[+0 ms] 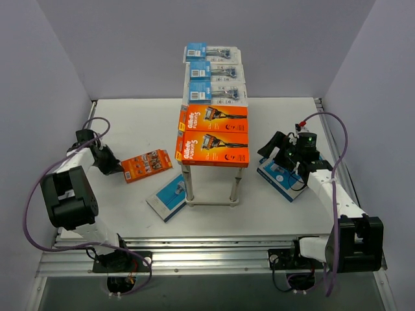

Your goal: Place and organize the shaving razors onto the shelf

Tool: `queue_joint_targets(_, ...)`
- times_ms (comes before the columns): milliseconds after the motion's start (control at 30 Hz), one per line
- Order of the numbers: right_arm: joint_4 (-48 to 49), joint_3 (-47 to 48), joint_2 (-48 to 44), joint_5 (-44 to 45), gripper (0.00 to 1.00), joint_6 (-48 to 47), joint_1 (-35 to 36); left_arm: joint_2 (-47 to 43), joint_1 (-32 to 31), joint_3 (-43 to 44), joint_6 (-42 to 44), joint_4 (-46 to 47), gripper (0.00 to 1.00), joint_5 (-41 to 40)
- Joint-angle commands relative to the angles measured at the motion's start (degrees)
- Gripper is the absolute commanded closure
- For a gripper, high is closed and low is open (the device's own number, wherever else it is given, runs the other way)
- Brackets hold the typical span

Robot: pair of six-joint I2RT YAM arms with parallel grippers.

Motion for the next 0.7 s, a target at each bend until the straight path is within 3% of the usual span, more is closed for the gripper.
queue_joint_targets(0,-0.94,2.20,-1.48,0.97,0.15,-0.92,-0.44,-5.85,-0.03,-1.12,-2.63,3.80,0.98,3.64)
queue_joint_targets(367,-1.65,1.14,-2.98,0.97,0.14,-0.66,-0.44,-9.29,0.05,-1.92,-4.57,6.88,0.97,9.45)
queue_joint_targets(400,-1.56,0.88,-2.98,0.71,0.14,-0.65,-0.44,-9.03,0.05,-1.05,-3.26,6.80,0.90,9.71)
queue_joint_targets(500,-1.30,0.53,-2.45,-0.35,0.14,-0.57,-0.44,-7.80,-0.21,0.36,-0.97,4.96,0.58,9.37)
queue_joint_targets(667,-0.42,-0.61,-1.75,-1.75,0.14,-1.09,-0.44,-7.18,-0.65,1.95,1.67,1.88,0.46,1.03)
